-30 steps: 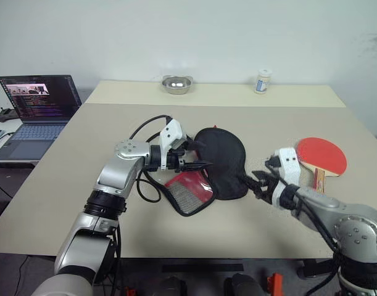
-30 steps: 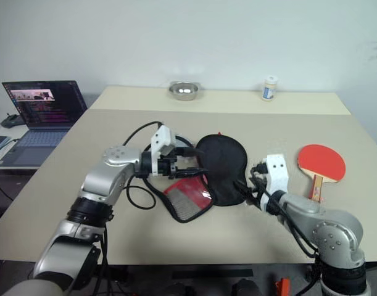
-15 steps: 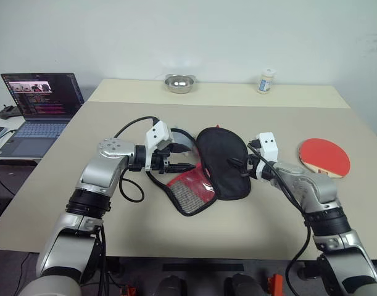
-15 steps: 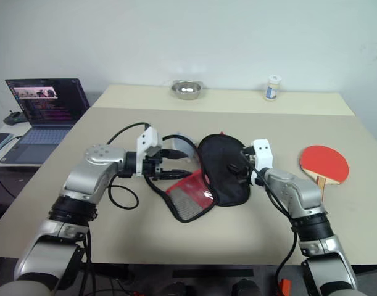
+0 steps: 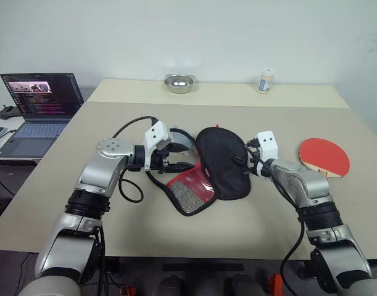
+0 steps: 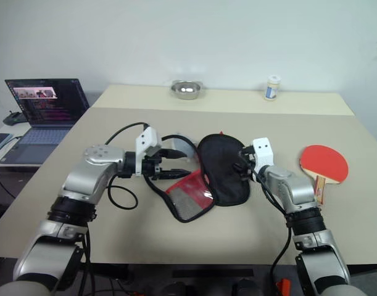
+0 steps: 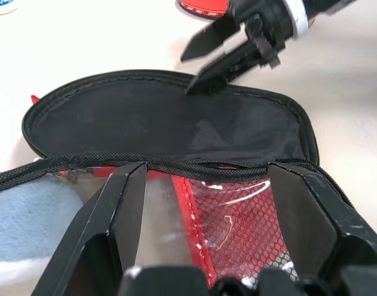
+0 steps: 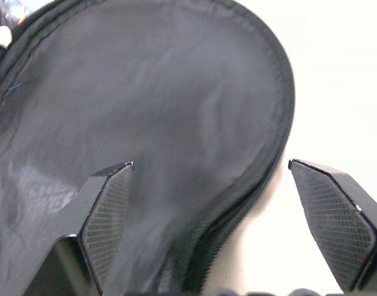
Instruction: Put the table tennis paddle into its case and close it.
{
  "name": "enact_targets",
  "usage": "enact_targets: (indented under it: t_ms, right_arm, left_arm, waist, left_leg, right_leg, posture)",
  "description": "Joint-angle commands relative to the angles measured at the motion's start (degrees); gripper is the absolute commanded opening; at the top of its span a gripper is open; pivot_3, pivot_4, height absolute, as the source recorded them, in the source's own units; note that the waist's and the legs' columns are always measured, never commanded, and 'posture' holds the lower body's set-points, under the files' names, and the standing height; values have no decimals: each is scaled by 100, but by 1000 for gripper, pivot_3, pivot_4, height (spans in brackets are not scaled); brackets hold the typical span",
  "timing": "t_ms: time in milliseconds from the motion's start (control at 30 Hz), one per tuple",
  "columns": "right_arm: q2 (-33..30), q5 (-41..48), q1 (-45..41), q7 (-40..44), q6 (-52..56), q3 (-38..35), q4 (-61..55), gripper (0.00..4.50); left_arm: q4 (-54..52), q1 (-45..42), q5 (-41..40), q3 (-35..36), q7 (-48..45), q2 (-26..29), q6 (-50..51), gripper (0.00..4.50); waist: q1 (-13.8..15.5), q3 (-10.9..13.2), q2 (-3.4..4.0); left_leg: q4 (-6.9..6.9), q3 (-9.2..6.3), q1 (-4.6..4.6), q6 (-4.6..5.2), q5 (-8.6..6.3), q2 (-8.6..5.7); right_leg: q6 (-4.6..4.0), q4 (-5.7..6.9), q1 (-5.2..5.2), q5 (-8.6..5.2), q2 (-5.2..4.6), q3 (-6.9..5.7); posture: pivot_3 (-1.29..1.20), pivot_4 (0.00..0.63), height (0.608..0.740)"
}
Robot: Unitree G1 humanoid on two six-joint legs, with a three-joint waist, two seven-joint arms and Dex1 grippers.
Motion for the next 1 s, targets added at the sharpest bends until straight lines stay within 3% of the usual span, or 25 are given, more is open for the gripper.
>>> enact_targets:
  t_ms: [33, 333, 533, 667, 967, 1000]
  right_arm:
    - [-30, -96, 97, 70, 71, -127, -240, 4413]
    - [343, -329, -84, 100, -180, -264, 850, 4413]
    - [516, -511, -176, 244, -327, -171, 990, 4413]
    - [682, -607, -231, 233, -427, -146, 902, 3243]
    - [1059, -781, -267, -139, -549, -347, 693, 15]
    - [1126, -729, -274, -247, -526, -472, 664, 15]
  left_arm:
    - [-183, -53, -73, 128, -109, 66, -33, 3365]
    - [-163, -28, -72, 132, -238, 26, -93, 3365]
    - [-175, 0, -54, 144, -220, 20, -120, 3365]
    - [-211, 51, -52, 158, -184, 20, -141, 3365]
    - [-218, 97, -54, 148, -111, -32, -194, 3365]
    - [-220, 99, -60, 142, -107, -41, -199, 3365]
  waist:
    - [0, 0, 0]
    - [-4, 0, 0]
    - [-9, -1, -1]
    - [-31, -1, 0]
    - [-20, 0, 0]
    - [-19, 0, 0]
  left_leg:
    - [0, 0, 0, 0, 0, 0]
    - [3, 1, 2, 0, 0, -1]
    - [8, 2, 14, -1, 1, -1]
    - [8, 4, 15, -1, 1, 1]
    - [6, 5, 14, -2, 2, 0]
    - [6, 4, 14, -2, 2, 0]
  right_leg:
    - [0, 0, 0, 0, 0, 0]
    - [0, 5, 2, 0, 0, 0]
    - [0, 20, 7, 1, 0, 4]
    - [-1, 22, 5, 0, 1, 5]
    - [-1, 21, 4, 1, 0, 5]
    - [-1, 21, 4, 0, -1, 5]
  posture:
    - [0, 150, 740]
    - [0, 150, 740]
    - [0, 150, 740]
    - [0, 150, 740]
    - [0, 150, 740]
    - [0, 150, 740]
